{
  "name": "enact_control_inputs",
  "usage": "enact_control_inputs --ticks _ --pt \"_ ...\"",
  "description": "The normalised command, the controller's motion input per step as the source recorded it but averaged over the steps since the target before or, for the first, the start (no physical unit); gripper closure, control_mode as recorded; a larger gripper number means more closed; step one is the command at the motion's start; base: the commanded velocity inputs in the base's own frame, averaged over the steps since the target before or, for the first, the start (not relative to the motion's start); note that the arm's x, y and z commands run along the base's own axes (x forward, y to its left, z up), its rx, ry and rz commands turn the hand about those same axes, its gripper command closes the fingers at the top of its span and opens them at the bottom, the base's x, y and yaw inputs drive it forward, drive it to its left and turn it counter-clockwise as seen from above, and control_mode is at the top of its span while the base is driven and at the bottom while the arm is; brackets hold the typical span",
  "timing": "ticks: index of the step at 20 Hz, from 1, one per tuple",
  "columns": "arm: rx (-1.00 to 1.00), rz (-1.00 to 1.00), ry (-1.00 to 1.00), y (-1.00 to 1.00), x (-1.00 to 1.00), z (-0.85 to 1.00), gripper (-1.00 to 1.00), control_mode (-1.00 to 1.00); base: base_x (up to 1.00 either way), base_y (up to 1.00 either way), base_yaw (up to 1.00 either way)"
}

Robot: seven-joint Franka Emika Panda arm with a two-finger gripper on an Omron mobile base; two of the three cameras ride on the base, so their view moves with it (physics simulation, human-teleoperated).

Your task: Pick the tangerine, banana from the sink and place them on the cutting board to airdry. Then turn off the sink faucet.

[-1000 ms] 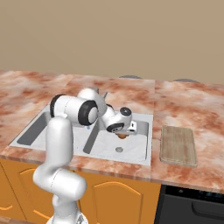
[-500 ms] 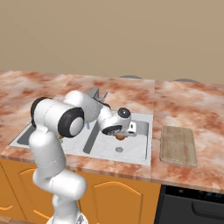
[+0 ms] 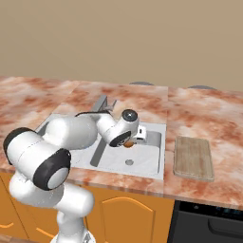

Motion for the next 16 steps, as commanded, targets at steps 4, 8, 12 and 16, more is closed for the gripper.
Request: enact_control_inputs --ticks 4,8,12,16 --pt "0.01 -0.02 0.01 -0.11 -0.53 0.82 1.00 -1.00 0.00 0.00 0.00" --pt "0.00 -0.14 0.00 -0.01 -0.62 0.53 1.00 -1.00 0.00 0.00 0.00" --pt "0.00 -0.31 0.00 -0.01 -0.46 0.46 1.00 -1.00 0.00 0.00 0.00" --pt "-0.02 -0.37 0.00 -0.19 -0.19 0.41 1.00 -1.00 0.00 0.00 0.00"
